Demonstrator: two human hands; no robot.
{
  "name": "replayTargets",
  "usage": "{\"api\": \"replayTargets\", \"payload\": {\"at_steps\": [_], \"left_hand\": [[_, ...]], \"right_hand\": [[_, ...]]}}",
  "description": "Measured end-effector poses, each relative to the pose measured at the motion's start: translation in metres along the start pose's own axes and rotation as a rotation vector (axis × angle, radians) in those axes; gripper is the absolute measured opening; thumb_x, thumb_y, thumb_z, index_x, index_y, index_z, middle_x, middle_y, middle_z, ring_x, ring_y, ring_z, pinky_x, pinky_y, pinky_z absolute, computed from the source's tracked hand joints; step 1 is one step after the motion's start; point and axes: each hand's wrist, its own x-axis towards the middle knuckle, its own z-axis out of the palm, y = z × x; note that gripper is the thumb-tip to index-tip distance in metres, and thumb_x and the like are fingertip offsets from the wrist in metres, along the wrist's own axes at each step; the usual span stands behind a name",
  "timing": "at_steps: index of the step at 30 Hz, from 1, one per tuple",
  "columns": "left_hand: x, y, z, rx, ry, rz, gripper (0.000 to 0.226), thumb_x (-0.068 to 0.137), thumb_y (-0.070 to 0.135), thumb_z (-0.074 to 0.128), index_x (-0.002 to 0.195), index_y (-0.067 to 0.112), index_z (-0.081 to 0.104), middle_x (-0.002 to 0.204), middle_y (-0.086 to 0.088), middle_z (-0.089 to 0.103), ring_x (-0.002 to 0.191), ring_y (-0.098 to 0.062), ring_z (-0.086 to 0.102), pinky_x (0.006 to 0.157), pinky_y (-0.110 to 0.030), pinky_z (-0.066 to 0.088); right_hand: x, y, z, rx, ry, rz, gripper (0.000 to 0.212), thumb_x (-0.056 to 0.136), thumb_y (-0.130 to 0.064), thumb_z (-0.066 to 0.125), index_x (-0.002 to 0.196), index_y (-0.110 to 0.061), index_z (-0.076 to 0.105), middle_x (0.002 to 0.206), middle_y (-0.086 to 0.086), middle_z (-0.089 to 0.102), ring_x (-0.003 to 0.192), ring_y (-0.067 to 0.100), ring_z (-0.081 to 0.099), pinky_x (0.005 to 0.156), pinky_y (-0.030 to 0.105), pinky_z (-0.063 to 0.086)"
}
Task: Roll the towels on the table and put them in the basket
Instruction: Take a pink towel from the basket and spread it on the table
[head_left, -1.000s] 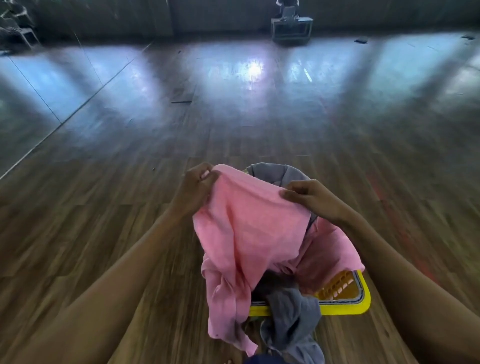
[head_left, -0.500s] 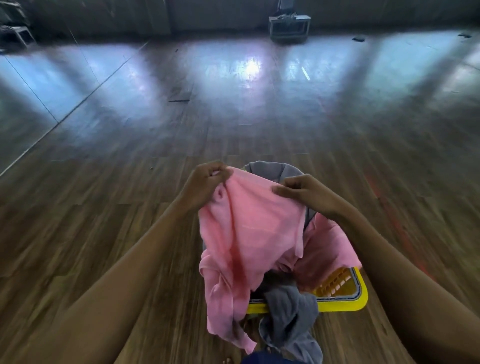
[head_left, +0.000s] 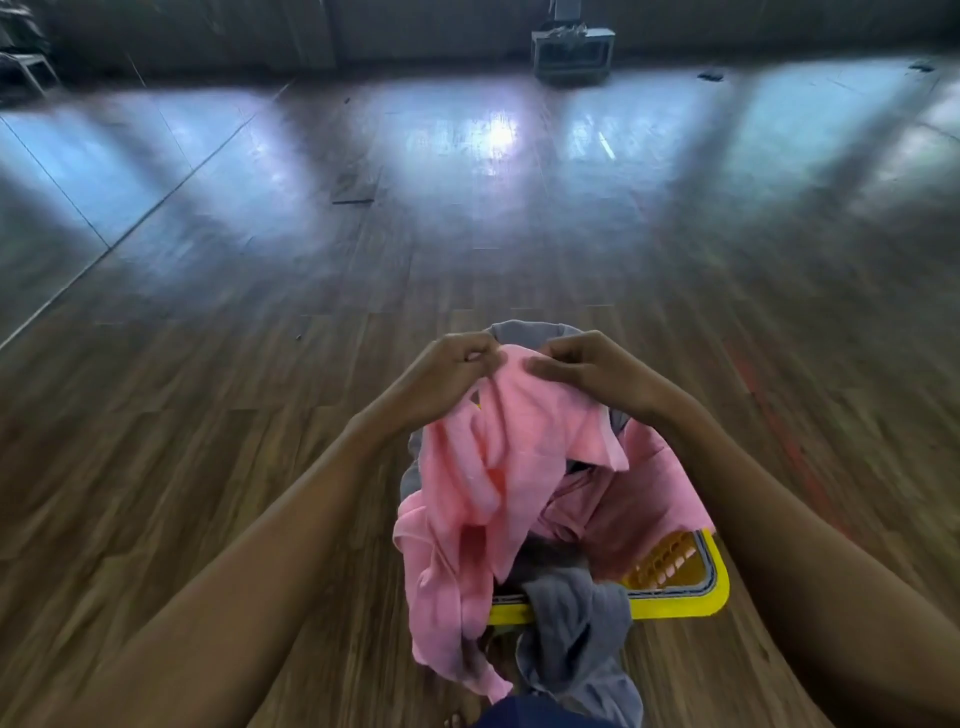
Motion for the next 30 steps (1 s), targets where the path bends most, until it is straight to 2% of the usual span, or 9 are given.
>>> {"api": "replayTargets", "payload": {"at_steps": [3,7,9,12,16,22,25,28,30], "left_hand": [[-0.001,-0.013,-0.02,-0.033,0.215,-0.044,0.033,0.085,0.034,0.059,0.065,0.009,0.05,0.067,-0.002,0.043,0.063,-0.009,0.043,0.06,-0.028,0.038],[-0.012,-0.033,-0.031,0.008,0.351,-0.136,0.021,0.086,0.032,0.058,0.066,0.025,0.055,0.063,0.008,0.049,0.062,-0.01,0.048,0.066,-0.038,0.045],[-0.015,-0.027,-0.018,0.019,0.293,-0.085,0.012,0.09,0.025,0.057,0.079,0.03,0.06,0.072,0.011,0.058,0.068,-0.001,0.051,0.072,-0.031,0.043],[-0.012,-0.012,0.008,-0.066,0.047,-0.011,0.017,0.093,0.022,0.058,0.107,0.029,0.063,0.098,0.0,0.065,0.085,-0.003,0.056,0.082,-0.027,0.047],[-0.005,-0.006,0.019,0.055,-0.019,0.023,0.041,0.09,0.039,0.053,0.076,0.001,0.053,0.074,-0.001,0.044,0.072,-0.009,0.042,0.067,-0.038,0.038],[-0.003,-0.009,-0.004,-0.053,0.276,-0.085,0.025,0.086,0.029,0.053,0.07,0.01,0.053,0.068,0.004,0.047,0.067,-0.01,0.042,0.065,-0.032,0.035],[-0.008,-0.012,-0.007,-0.034,0.272,-0.117,0.024,0.086,0.029,0.053,0.07,0.012,0.055,0.068,0.006,0.05,0.066,-0.007,0.043,0.066,-0.031,0.036],[-0.015,-0.012,-0.004,-0.037,0.304,-0.147,0.019,0.086,0.03,0.054,0.069,0.021,0.055,0.068,0.007,0.049,0.067,-0.009,0.043,0.067,-0.032,0.035],[-0.024,-0.005,-0.003,-0.073,0.308,-0.169,0.013,0.083,0.027,0.053,0.073,0.023,0.059,0.071,0.008,0.053,0.07,-0.007,0.046,0.07,-0.03,0.037]], "right_hand": [[-0.011,0.014,-0.012,-0.001,0.037,0.069,0.039,0.094,-0.024,0.063,0.062,-0.009,0.046,0.064,0.001,0.03,0.058,0.007,0.026,0.051,0.022,0.022],[-0.021,0.022,-0.019,-0.03,0.081,0.066,0.039,0.093,-0.026,0.063,0.056,-0.02,0.051,0.06,-0.012,0.037,0.059,0.001,0.033,0.056,0.016,0.03],[-0.017,0.02,-0.015,-0.054,0.07,0.046,0.037,0.094,-0.022,0.063,0.059,-0.017,0.054,0.061,-0.011,0.039,0.06,0.002,0.034,0.058,0.019,0.031],[-0.006,0.009,-0.004,-0.063,0.023,-0.015,0.041,0.094,-0.022,0.063,0.068,0.008,0.051,0.066,0.002,0.038,0.065,0.009,0.035,0.06,0.026,0.031],[0.003,0.0,0.0,-0.028,0.031,-0.059,0.029,0.093,-0.009,0.062,0.068,0.005,0.054,0.062,-0.002,0.039,0.06,0.003,0.035,0.057,0.017,0.031],[-0.011,0.027,-0.014,-0.023,0.048,0.061,0.041,0.091,-0.022,0.066,0.063,-0.01,0.04,0.061,-0.001,0.027,0.056,0.01,0.026,0.051,0.025,0.022],[-0.018,0.032,-0.014,-0.003,0.102,0.06,0.041,0.093,-0.024,0.063,0.062,-0.011,0.04,0.06,-0.003,0.027,0.057,0.013,0.028,0.055,0.03,0.025],[-0.018,0.033,-0.007,0.008,0.191,0.054,0.039,0.091,-0.022,0.066,0.059,-0.013,0.048,0.052,-0.014,0.035,0.055,0.007,0.034,0.055,0.029,0.032],[-0.022,0.032,-0.002,0.051,0.285,0.065,0.023,0.088,-0.021,0.07,0.069,-0.01,0.066,0.05,-0.016,0.047,0.054,0.001,0.04,0.055,0.022,0.036]]}}
